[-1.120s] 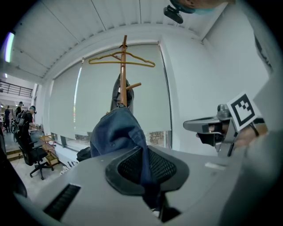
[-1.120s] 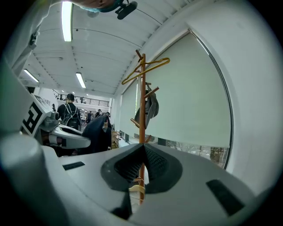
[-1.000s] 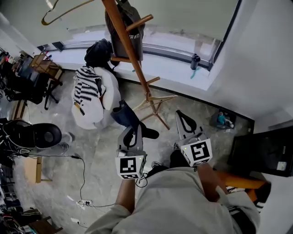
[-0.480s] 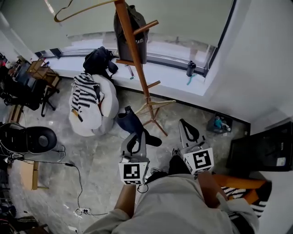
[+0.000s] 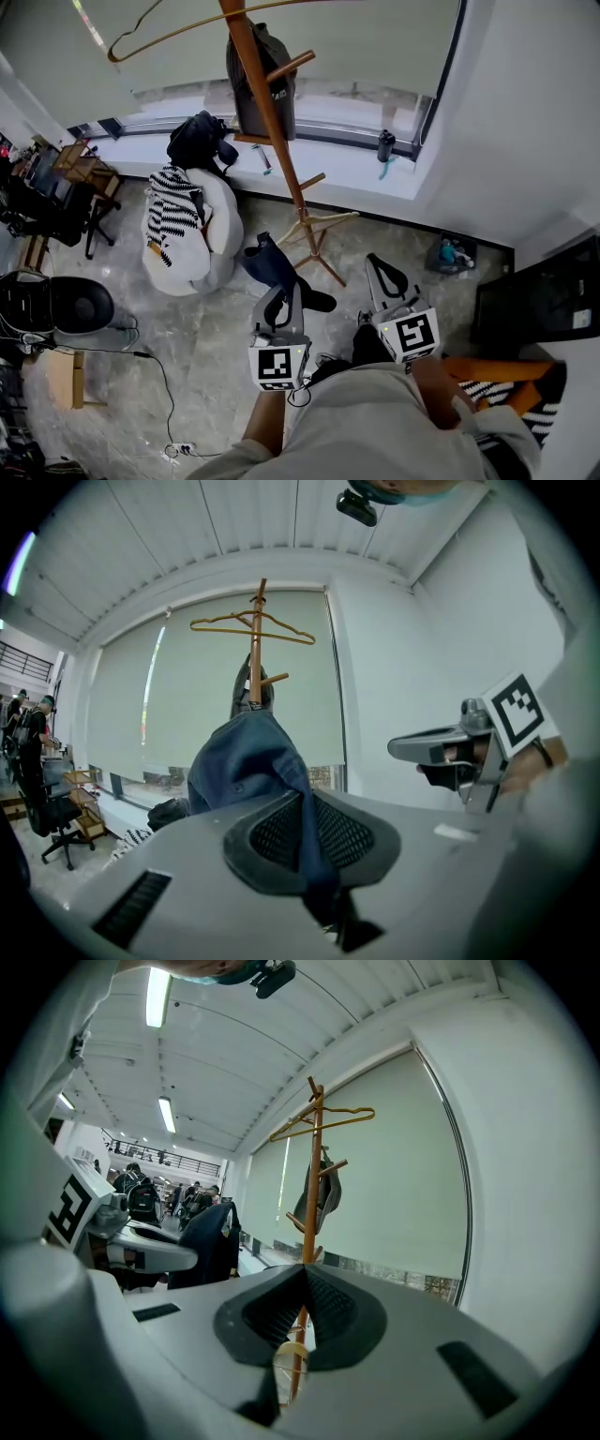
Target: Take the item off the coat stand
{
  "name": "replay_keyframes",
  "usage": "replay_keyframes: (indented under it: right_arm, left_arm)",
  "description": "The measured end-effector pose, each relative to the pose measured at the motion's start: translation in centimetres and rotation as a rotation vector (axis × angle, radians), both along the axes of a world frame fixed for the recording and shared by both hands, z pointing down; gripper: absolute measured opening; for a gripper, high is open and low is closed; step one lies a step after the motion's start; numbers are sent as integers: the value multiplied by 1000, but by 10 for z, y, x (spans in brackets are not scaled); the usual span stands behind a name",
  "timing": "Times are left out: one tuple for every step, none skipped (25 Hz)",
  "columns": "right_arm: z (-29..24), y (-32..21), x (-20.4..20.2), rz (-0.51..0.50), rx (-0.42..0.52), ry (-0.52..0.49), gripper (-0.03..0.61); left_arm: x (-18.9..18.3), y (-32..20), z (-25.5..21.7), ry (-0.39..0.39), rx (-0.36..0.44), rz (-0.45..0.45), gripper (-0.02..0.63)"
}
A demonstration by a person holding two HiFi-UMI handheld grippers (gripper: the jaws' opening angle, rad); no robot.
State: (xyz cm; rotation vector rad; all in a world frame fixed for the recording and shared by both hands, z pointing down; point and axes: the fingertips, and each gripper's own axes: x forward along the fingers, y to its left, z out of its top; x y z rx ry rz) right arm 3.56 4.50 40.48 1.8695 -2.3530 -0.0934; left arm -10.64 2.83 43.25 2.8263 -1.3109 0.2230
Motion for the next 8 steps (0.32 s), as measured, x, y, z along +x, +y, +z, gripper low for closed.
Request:
replay_keyframes:
  right_arm:
    - [1, -1, 1, -3, -6, 6, 5]
    - [3, -3, 4, -7, -11, 9, 5]
    - [6, -6, 7, -10, -15, 10, 5]
    - [8, -8, 9, -11, -17, 7, 5]
    - [11, -10, 11, -11, -18, 3, 5]
    - [13, -12, 12, -11, -19, -1, 5]
    - [15, -13, 11, -10, -20, -4, 5]
    - [16, -13, 11, -10, -21, -7, 5]
  left_arm:
    - [3, -1, 1, 0, 1, 2, 34]
    - [7, -3, 2, -1, 2, 4, 34]
    - [11, -7, 4, -4, 2, 4, 34]
    - [14, -10, 5, -6, 2, 4, 34]
    - [16, -12, 6, -10, 1, 5, 34]
    - [17, -14, 7, -14, 0, 5, 34]
    - [17, -15, 7, -18, -1, 6, 34]
    - [17, -17, 8, -22, -3, 8, 34]
